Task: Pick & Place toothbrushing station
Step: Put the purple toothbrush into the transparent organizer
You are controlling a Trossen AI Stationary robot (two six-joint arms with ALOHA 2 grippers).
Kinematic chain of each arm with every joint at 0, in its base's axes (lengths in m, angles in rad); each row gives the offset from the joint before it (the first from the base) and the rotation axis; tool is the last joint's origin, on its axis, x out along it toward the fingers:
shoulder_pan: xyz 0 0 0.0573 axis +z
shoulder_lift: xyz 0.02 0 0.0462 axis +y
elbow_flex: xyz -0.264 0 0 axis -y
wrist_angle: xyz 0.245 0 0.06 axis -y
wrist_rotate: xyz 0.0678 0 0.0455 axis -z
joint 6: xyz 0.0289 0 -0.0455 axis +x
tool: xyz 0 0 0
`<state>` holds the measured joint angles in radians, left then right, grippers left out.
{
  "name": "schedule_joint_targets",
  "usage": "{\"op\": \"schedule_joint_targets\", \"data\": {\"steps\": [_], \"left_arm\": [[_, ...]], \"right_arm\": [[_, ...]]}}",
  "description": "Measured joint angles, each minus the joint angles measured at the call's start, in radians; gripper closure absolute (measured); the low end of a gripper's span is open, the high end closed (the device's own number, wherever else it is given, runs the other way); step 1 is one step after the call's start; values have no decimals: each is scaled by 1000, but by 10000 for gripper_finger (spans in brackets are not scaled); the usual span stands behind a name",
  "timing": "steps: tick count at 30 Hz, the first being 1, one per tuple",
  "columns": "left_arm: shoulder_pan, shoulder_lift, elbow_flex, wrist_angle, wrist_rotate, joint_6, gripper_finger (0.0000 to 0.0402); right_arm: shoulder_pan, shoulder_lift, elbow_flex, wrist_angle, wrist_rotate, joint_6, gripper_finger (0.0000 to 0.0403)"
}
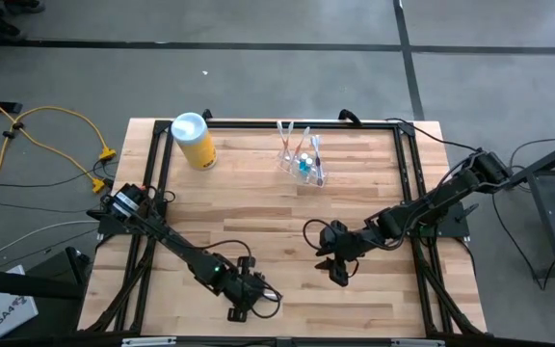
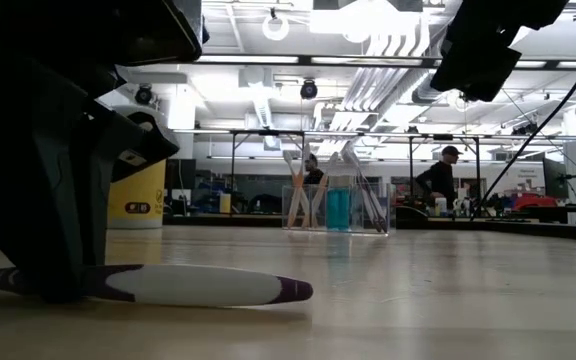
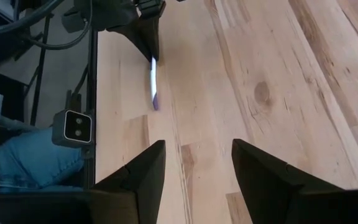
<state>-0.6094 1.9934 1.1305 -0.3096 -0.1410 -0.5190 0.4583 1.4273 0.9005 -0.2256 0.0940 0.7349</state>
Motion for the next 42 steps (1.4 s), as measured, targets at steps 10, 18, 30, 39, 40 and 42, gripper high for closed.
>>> {"op": "schedule_joint_targets", "data": {"steps": [10,18,30,39,40,42], "left_arm": [[-31,3,12,0,-48,89,397],[-37,8,148,-190,-76,272,398],[-20,-126,224,-305,-128,383,399],[-34,-203,227,-328,-266,543,399],[-40,-205,227,-326,-296,572,399],[-60,-206,227,-322,-364,645,399]], "right_arm": [[0,0,0,1,5,0,226],[0,0,0,1,8,-1,226],[0,0,0,-1,11,-7,226],[-3,0,0,-2,63,-32,227],[-7,0,0,-2,61,-32,227],[-15,0,0,1,53,-32,227]]}}
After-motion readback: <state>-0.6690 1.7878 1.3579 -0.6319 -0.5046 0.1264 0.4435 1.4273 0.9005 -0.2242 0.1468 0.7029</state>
